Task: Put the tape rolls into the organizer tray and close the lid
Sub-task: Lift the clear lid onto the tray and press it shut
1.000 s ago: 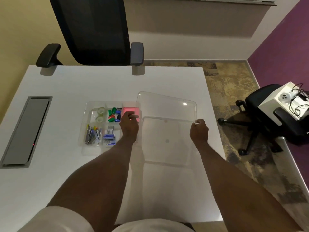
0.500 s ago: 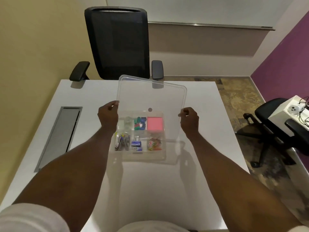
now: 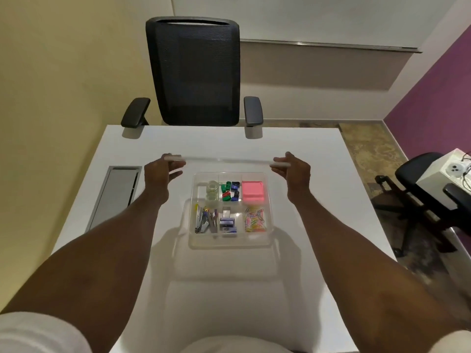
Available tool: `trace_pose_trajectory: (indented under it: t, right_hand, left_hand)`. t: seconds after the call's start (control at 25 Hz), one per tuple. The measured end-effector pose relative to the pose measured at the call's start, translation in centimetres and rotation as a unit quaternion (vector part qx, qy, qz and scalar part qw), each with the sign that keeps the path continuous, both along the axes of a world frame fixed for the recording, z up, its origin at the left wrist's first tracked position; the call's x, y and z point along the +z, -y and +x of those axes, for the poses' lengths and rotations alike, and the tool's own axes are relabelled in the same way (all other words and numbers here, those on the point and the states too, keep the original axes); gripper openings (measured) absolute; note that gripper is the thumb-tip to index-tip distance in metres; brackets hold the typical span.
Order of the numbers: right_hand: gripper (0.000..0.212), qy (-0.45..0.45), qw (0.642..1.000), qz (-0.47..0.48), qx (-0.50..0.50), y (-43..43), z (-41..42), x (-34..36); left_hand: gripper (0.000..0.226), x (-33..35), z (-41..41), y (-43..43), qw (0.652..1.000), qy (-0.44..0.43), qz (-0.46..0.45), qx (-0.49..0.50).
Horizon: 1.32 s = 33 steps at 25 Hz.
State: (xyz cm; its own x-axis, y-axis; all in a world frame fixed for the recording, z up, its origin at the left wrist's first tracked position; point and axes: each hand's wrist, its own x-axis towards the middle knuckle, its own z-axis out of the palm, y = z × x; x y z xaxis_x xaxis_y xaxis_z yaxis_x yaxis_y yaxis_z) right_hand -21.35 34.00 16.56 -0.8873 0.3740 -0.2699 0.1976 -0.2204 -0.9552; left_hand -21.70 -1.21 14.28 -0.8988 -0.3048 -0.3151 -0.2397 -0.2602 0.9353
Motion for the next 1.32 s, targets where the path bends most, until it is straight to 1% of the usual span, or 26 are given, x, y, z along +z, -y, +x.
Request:
trace_pose_trajectory:
  t: [0.08,0.12,0.16,0.24,0.32,0.36,0.44,0.56,0.64,0.8,0.96,1.04,1.16,1.32]
  right_hand:
    - [0.017,0.001,0.998,0.052,0.043,-0.8,0.3,-0.5]
    - [0.016,0.003,0.993,0.092,0.069,-1.1,0.5,-0.8]
    - [0.017,0.008,0.987,0.131,0.091,-1.4,0.7,-1.0]
    - [0.029,0.030,0.977,0.179,0.113,-1.7,1.2,-1.6]
    - [0.043,0.058,0.974,0.192,0.105,-1.8,1.9,-2.2]
    - [0.045,0.073,0.974,0.193,0.095,-1.9,2.2,-2.7]
    - [0.038,0.100,0.971,0.203,0.076,-2.0,2.5,-4.1]
    - [0.030,0.132,0.969,0.205,0.042,-1.9,3.0,-5.8]
    - [0.028,0.151,0.961,0.230,0.028,-1.8,3.1,-6.6]
    - [0.027,0.179,0.942,0.282,0.029,-1.0,2.7,-8.1]
    - [0.026,0.217,0.930,0.295,0.032,0.0,2.4,-9.5]
    - [0.027,0.228,0.920,0.316,0.042,0.4,2.3,-10.2]
    - [0.027,0.239,0.912,0.331,0.048,0.7,1.7,-11.1]
    - [0.026,0.257,0.909,0.327,0.036,1.0,1.4,-11.6]
  left_hand:
    - [0.012,-0.6,0.5,0.6,0.999,-0.003,-0.003,-0.046]
    - [0.014,-0.9,0.7,0.7,0.998,0.003,-0.003,-0.060]
    - [0.022,-1.3,0.9,0.7,0.998,0.015,-0.001,-0.065]
    - [0.036,-2.4,1.2,0.5,0.997,0.045,0.004,-0.058]
    - [0.033,-3.6,1.8,0.1,0.996,0.067,-0.018,-0.063]
    - [0.029,-4.3,2.1,-0.1,0.994,0.073,-0.038,-0.074]
    - [0.026,-5.5,3.0,-0.6,0.992,0.079,-0.055,-0.086]
    - [0.033,-6.9,4.1,-1.6,0.991,0.082,-0.073,-0.081]
    - [0.035,-7.7,4.6,-2.2,0.989,0.091,-0.098,-0.065]
    - [0.036,-9.3,4.7,-3.1,0.979,0.130,-0.155,-0.022]
    - [0.032,-10.5,4.7,-3.7,0.964,0.151,-0.220,-0.004]
    - [0.031,-11.0,4.5,-3.9,0.958,0.155,-0.242,0.005]
    - [0.029,-11.3,3.7,-4.2,0.947,0.162,-0.278,0.003]
    - [0.028,-11.8,3.1,-4.3,0.938,0.172,-0.300,-0.009]
